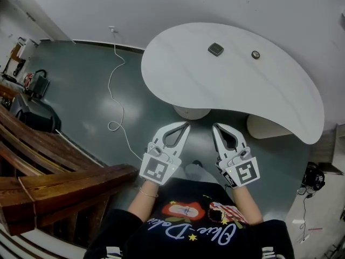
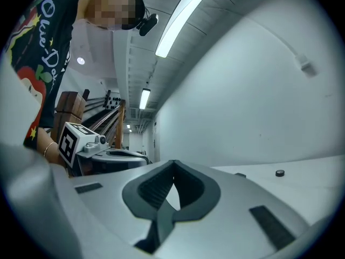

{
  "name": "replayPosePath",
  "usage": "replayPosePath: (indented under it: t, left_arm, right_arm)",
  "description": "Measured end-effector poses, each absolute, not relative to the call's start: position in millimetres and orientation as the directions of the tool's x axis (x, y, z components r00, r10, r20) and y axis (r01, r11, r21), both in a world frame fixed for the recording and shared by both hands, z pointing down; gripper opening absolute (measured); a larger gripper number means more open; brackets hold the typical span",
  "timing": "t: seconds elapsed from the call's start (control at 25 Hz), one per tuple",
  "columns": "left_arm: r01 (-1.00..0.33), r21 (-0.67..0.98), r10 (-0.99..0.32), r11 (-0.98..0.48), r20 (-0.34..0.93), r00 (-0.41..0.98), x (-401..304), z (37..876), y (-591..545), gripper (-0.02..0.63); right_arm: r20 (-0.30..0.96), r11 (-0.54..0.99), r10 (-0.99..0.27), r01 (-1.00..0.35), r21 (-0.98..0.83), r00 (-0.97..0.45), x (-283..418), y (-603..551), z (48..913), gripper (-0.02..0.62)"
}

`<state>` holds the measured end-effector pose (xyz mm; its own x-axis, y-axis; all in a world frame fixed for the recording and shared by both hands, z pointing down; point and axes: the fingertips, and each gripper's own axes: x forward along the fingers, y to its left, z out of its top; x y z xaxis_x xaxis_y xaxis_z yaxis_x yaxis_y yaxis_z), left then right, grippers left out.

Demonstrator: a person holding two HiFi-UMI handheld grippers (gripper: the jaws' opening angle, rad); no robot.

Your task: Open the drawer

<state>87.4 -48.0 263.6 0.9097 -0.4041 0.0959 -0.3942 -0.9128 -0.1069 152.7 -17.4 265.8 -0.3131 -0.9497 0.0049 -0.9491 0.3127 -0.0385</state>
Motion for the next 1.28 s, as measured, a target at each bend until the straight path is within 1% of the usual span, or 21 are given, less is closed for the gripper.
replayPosePath:
  t: [0.28,0.48,0.88,1.16,1.28]
  left_arm:
    - [-0.404,-0.072,-0.41,-0.912,0.154,0.899,71,296,-63,0.003]
    - [-0.402,-0.048,-0.404,-0.914,0.182,0.897,53,309,-77,0.003]
    - [-0.413,-0.042,-0.414,-0.91,0.148,0.898,30,316,-105,0.003]
    - [-0.419,-0.01,-0.411,-0.908,0.224,0.884,29,379,-118,0.003]
    - [-0.424,0.012,-0.408,-0.906,0.249,0.879,34,410,-122,0.003]
  right_arm:
    - [0.055,0.283,-0.956,-0.955,-0.085,-0.289,154,-32,287,-0.003]
    - [0.072,0.284,-0.954,-0.955,-0.086,-0.291,139,-48,292,-0.003]
    - [0.109,0.313,-0.941,-0.946,-0.085,-0.321,108,-71,304,-0.003]
    - [0.15,0.331,-0.929,-0.941,-0.073,-0.338,101,-79,334,-0.003]
    - [0.165,0.33,-0.924,-0.938,-0.11,-0.345,101,-82,358,-0.003]
